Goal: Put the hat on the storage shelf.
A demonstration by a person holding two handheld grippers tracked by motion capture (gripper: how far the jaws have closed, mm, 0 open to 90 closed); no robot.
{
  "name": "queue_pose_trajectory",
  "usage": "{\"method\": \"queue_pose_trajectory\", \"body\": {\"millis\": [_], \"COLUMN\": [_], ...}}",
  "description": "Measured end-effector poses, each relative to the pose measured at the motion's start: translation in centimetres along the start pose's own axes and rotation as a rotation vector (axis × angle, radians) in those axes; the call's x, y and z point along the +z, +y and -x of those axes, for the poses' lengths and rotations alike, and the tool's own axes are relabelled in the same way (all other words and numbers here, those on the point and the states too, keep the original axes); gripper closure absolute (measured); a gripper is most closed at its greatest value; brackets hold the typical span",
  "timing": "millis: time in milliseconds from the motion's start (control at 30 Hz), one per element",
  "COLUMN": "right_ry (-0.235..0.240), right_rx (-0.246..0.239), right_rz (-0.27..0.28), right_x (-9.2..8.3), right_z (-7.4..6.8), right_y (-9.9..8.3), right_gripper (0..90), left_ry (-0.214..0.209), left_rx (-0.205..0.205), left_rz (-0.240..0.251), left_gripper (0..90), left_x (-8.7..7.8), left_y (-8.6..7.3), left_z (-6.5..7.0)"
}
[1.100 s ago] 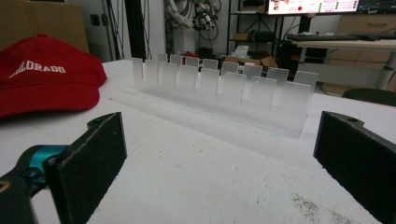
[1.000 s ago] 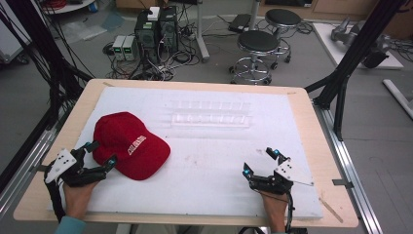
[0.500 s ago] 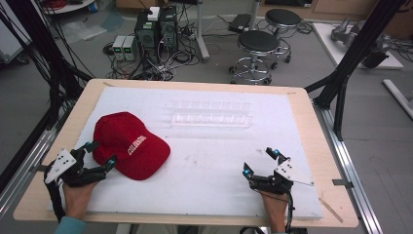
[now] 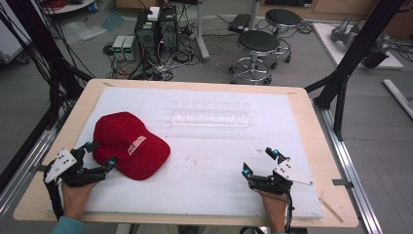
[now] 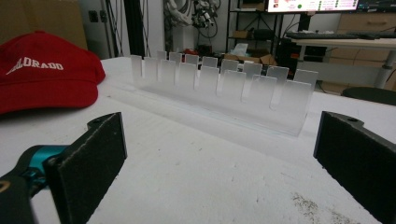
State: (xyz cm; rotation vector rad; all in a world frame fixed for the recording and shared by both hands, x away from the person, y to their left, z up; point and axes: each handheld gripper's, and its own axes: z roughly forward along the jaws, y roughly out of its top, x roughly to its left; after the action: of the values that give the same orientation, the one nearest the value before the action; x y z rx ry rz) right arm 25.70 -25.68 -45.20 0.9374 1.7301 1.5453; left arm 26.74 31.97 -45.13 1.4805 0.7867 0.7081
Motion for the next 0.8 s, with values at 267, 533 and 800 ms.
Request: {"method": "queue_pose_trajectory", "body": {"millis": [267,533,800], "right_ry": [-0.001,0.001,0.000], "right_rx": [-0.001,0.002,-0.003], "right_rz": [-0.009,-0.009,-0.006], "right_x": [0.1,0.0,0.0], "right_z": [0.0,-0.1,-0.1], "right_y": [0.0,0.0,0.0], "right_gripper": [1.4,1.4,1.4], "left_ry": [-0.002,-0.014,-0.014], "left_rx": [0.021,0.001,0.003], "left_rz": [0.010,-0.069,-0.178], "left_gripper": [12.2,12.2,12.1], "left_x": [-0.8,-0.7,0.2], "left_y": [1.5,4.0,5.0], "left_z": [-0.5,-2.4,-4.3]}}
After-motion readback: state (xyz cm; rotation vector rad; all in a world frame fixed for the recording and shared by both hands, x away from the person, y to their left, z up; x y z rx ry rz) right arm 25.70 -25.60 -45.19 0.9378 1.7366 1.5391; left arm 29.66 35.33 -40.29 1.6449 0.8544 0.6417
